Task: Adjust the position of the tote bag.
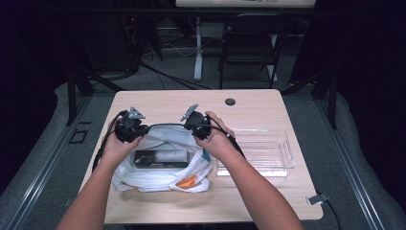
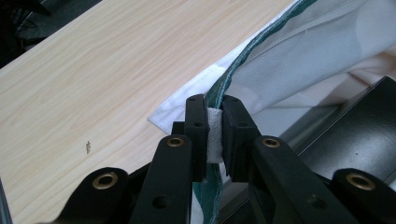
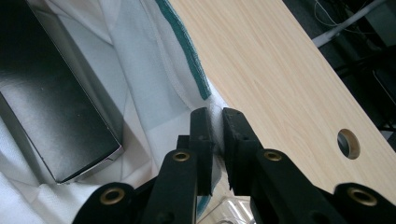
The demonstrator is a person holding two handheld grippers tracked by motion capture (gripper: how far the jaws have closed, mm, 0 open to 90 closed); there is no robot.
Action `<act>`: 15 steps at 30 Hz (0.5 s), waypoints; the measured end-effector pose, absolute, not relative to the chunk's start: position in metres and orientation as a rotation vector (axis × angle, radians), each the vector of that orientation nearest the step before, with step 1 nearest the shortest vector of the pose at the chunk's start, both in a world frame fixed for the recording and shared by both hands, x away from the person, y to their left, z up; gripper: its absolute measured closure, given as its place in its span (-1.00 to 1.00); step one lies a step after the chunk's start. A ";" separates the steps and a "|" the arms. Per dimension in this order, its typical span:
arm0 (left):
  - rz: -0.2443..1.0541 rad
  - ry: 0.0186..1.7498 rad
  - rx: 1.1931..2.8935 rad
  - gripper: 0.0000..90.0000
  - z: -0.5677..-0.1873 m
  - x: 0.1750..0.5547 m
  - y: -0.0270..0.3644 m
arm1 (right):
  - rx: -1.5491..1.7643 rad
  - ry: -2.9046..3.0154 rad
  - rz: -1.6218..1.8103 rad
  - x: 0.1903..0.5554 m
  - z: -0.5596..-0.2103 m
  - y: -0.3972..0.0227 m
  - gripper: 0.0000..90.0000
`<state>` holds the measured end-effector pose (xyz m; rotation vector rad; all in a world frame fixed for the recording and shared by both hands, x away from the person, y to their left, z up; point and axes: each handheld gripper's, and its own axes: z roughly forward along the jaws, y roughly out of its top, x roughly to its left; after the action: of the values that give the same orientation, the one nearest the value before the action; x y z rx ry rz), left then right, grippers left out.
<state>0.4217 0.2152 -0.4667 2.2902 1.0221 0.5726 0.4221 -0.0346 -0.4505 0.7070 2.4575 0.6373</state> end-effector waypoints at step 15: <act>0.536 1.046 2.312 0.82 -0.480 0.427 0.214 | 0.739 2.472 0.653 0.427 -0.464 -0.035 0.84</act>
<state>0.4268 0.2138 -0.4798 2.3117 1.0455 0.5360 0.4268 -0.0351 -0.4640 0.7388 2.4717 0.6531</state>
